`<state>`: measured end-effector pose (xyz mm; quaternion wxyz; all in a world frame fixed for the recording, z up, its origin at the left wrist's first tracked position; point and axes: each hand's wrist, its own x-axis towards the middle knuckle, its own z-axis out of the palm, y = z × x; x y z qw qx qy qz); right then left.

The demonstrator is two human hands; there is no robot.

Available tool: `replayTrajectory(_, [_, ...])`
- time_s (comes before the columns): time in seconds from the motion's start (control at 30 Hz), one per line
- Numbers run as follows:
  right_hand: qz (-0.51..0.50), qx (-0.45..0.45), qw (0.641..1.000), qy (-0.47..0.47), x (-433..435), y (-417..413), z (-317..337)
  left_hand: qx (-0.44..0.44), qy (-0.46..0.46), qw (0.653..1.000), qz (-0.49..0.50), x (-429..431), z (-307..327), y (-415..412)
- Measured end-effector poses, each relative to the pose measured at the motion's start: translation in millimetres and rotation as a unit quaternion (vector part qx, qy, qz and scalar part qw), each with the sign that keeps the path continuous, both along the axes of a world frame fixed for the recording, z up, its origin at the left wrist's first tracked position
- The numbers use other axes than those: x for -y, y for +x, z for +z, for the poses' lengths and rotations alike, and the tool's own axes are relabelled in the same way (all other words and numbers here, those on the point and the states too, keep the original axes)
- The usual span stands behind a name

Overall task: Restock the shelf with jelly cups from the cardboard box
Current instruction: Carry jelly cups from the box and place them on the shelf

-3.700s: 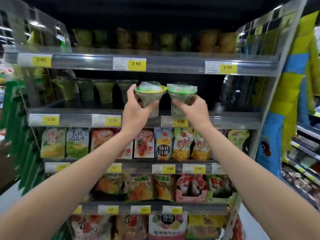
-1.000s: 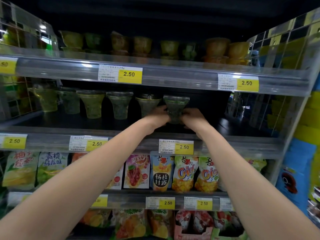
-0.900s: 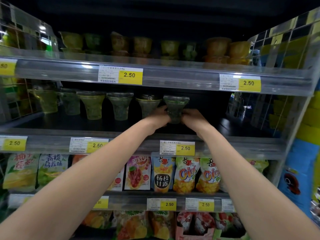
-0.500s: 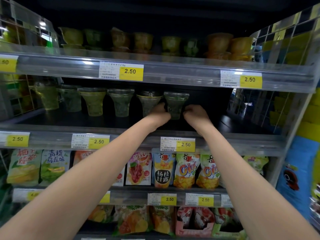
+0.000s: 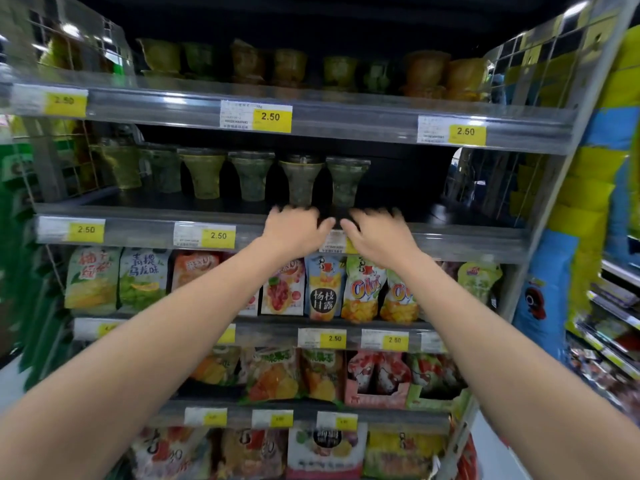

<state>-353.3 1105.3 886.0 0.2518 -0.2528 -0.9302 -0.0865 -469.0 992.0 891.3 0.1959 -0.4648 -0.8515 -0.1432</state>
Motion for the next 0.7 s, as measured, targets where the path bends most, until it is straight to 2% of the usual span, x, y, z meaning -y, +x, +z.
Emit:
replayTrajectory(0.13, [0.003,0.039,0.999,0.019,13.1,22.5,-10.1,-0.034,-0.032,0.999,0.021,24.7,-7.7,16.7])
replayTrajectory(0.47, [0.086,0.115,0.988,-0.048,94.8,97.0,-39.9,-0.026,-0.096,0.993,0.066,125.8,-46.2,104.1])
replayTrajectory(0.7, [0.185,0.244,0.948,-0.083,196.7,131.8,-100.3,0.081,-0.191,0.968,0.138,248.9,-113.5,166.4])
